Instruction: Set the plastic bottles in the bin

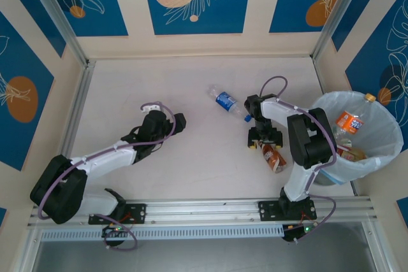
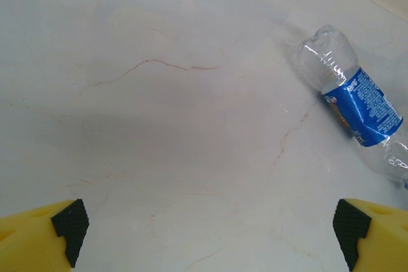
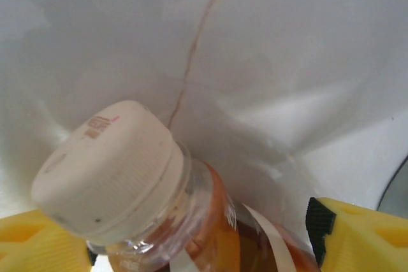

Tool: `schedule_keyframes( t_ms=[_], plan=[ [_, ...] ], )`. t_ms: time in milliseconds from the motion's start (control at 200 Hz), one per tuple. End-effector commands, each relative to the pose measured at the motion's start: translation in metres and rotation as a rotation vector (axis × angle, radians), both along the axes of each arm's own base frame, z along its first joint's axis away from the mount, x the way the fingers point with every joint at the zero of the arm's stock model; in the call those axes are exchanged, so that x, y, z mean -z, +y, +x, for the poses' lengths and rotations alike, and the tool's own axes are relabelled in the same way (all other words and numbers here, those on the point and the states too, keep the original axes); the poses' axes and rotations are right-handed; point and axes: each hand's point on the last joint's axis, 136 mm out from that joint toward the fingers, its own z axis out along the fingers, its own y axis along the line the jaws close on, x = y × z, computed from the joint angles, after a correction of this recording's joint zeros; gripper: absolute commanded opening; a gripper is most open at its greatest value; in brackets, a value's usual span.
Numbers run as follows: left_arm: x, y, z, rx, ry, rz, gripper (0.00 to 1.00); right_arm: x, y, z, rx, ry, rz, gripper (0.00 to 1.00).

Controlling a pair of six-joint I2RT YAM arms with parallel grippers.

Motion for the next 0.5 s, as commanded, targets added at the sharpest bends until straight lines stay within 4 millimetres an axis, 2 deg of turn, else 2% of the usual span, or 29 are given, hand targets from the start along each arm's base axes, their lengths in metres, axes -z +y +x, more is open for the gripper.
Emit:
schedule_keyframes(
  t_ms=[0, 290, 390, 495],
  plan=[
    [-0.002, 0.009, 0.003, -0.029, -0.007, 0.010, 1.00, 0.015, 0.007, -0.007, 0.021, 0.036, 0.048, 0.75],
    [-0.003, 0.007, 0.003, -0.025, -0.009, 0.003, 1.00, 0.020, 0.047, 0.009, -0.037, -0.016, 0.261, 0.51],
    [-0.004, 0.008, 0.003, -0.025, -0.009, 0.004, 1.00, 0.017, 0.055, 0.014, -0.053, -0.035, 0.295, 0.47],
    [-0.004, 0.007, 0.004, -0.024, -0.012, 0.005, 1.00, 0.009, 0.059, 0.021, -0.069, -0.076, 0.312, 0.38]
  ],
)
